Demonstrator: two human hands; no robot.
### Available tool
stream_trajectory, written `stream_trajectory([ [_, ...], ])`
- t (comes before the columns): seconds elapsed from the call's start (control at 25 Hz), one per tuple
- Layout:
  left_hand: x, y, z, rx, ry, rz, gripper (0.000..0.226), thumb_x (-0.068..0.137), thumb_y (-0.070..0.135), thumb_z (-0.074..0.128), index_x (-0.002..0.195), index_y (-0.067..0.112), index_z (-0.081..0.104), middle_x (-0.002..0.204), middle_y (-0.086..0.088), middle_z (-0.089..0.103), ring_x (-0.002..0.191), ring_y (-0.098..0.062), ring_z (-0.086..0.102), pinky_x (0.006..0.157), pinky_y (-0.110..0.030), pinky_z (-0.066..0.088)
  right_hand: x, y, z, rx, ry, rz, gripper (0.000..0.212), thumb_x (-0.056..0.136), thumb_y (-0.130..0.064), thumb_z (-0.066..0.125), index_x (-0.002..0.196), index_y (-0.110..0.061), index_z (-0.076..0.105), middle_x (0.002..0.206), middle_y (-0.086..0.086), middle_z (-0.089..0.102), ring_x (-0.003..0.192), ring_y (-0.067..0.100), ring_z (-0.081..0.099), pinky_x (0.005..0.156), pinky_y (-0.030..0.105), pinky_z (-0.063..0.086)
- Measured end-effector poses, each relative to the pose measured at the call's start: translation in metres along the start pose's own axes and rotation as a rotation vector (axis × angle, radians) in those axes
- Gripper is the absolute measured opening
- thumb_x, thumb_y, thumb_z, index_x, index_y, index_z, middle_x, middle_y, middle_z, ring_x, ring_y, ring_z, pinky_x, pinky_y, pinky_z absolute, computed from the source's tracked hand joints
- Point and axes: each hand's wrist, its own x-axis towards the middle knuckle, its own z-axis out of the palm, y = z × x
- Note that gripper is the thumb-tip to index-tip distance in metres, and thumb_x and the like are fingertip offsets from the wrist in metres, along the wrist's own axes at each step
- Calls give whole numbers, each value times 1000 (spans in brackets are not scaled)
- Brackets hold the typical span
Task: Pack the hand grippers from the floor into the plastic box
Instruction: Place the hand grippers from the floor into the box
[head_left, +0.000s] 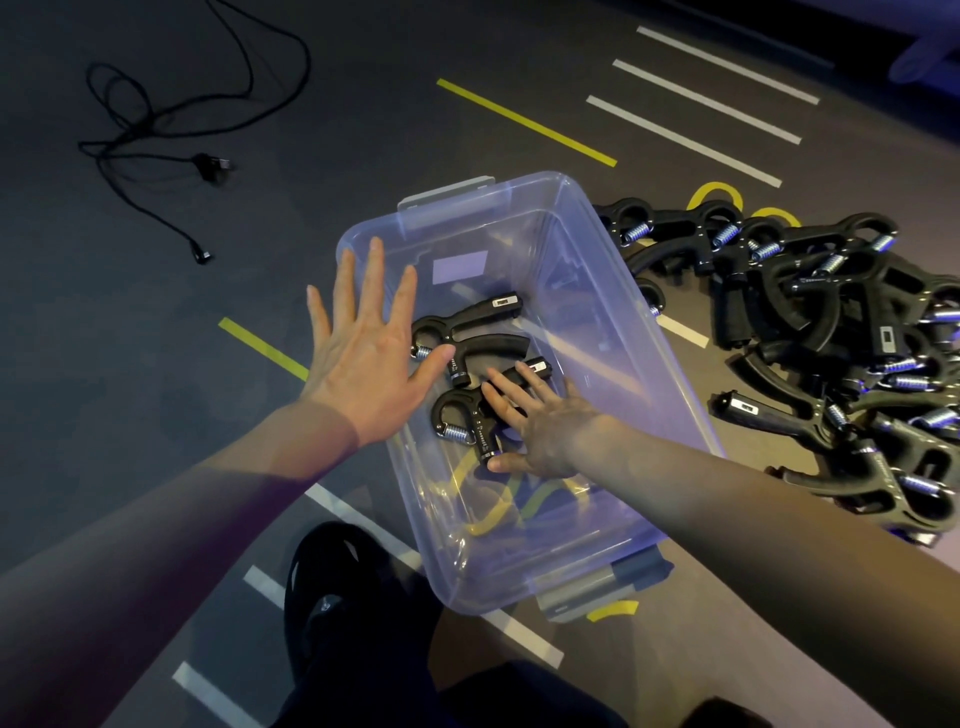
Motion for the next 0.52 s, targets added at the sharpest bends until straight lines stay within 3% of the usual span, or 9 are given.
stream_trajectory([
  [0.16,1,1,0,31,3,5,77,90,59,25,148,16,0,153,-12,-20,139,-31,-21,109,-55,-8,1,4,2,36,30,-16,87,88,-70,25,146,-26,-22,151,-11,-33,141,23,-27,114,58,1],
  [0.24,1,2,0,43,42,16,78,88,59,23,148,13,4,154,-14,-15,141,-31,-16,109,-58,-7,-10,6,-7,139,156,-68,83,90,-67,26,149,-25,-15,155,-10,-23,144,20,-18,116,54,3],
  [0.36,1,16,-5,-19,148,76,79,90,62,20,146,7,17,155,-18,-1,142,-34,-5,107,-61,-4,-38,10,-29,365,589,-132,77,92,-62,29,150,-23,-4,159,-7,-3,147,16,-1,118,43,10],
  [0.52,3,70,-20,-149,211,239,81,85,62,19,146,8,17,156,-15,1,143,-30,-1,109,-55,-6,-89,29,-36,587,1165,-111,80,90,-62,22,149,-7,18,155,7,24,141,20,25,113,30,22],
])
